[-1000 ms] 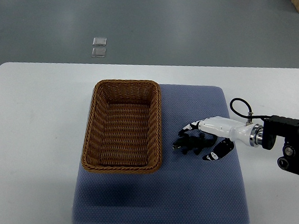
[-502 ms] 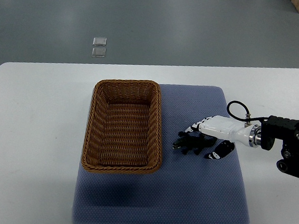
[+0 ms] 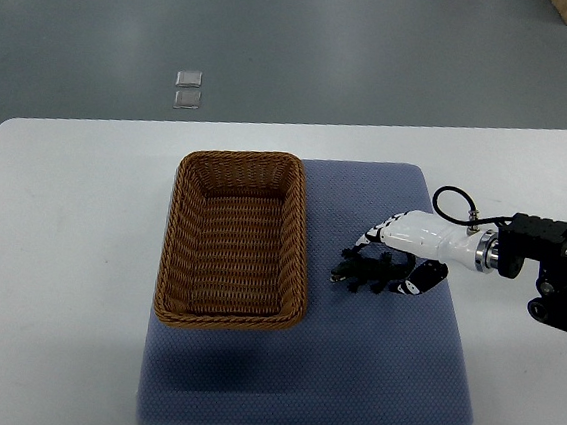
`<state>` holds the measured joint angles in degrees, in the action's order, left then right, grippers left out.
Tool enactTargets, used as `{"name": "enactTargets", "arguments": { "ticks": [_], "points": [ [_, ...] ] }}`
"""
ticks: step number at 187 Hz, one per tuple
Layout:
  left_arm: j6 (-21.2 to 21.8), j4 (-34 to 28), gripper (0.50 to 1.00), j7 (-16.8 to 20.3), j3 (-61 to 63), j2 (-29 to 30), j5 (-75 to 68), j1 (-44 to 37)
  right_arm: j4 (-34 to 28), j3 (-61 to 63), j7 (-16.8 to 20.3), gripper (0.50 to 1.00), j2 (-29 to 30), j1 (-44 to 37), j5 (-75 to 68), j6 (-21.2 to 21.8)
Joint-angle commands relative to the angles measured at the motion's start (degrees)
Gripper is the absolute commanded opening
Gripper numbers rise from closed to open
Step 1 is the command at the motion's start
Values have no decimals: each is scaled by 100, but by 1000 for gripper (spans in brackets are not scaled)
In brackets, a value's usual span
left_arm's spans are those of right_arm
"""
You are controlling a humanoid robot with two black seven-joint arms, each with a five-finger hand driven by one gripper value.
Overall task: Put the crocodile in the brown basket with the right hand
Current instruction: 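Close the right hand fingers to grasp the crocodile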
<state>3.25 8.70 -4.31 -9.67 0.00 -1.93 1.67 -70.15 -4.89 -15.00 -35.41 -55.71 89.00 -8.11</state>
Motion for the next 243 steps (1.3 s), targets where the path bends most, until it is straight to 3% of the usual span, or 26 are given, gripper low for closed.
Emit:
{"name": "enactTargets", "arguments": {
  "ticks": [1,96,143,243],
  "points": [
    [0,0,1000,0,0,0,0,0,1,50,-12,805,8,-10,-6,46],
    [0,0,1000,0,0,0,0,0,10,32,5,801,-54,-81,91,433],
    [0,0,1000,0,0,0,0,0,1,32,-3,717,-36,-107,117,494],
    [0,0,1000,0,0,0,0,0,1,32,-12,717,-1,-81,170,494]
  ]
}}
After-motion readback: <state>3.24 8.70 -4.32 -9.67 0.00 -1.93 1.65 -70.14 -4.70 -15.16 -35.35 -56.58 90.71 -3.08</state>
